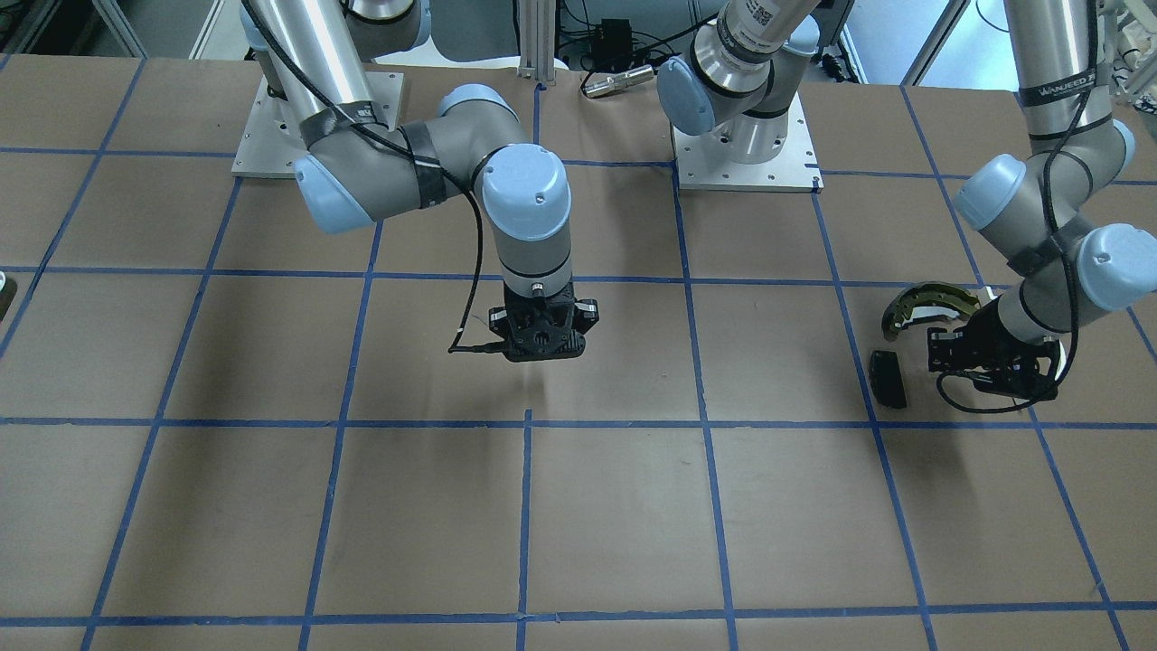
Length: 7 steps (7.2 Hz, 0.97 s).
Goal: Place bearing gear from tray to pile
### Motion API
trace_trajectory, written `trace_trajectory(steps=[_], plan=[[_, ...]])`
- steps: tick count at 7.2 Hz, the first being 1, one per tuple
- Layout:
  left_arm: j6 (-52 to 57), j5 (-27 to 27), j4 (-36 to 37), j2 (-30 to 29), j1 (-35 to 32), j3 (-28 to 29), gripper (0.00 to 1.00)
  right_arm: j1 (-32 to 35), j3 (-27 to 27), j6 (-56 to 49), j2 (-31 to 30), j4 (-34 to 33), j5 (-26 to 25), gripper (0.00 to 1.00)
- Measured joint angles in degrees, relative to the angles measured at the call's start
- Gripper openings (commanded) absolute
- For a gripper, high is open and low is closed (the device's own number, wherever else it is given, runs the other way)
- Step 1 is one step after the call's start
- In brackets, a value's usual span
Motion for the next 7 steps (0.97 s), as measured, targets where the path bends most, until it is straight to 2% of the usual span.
trace_trajectory(steps=[1, 2, 4, 5, 7], plan=[[0.02, -0.09, 0.18, -0.11, 0.01, -0.52, 1.0, 0.85, -0.02, 1.63, 1.63, -1.97, 0.2, 0.87], [-0.01, -0.12, 0.09, -0.12, -0.09, -0.72, 1.0, 1.14, -0.05, 2.13, 2.66, -4.0, 0.29, 1.0], [-0.71, -0.23, -0.78, 0.24, -0.87, -0.06, 1.0, -0.1, -0.25, 0.07, 2.4, -4.9, -0.22, 1.0], [-2.6, -0.39, -2.1, 0.79, -2.66, 1.1, 1.0, -2.72, -0.36, -4.4, 0.41, -3.27, -0.42, 1.0], [-12.46, -1.43, -8.55, 3.01, -10.12, 4.93, 1.0, -12.47, -0.42, -19.38, -7.6, 7.54, -0.58, 1.0]])
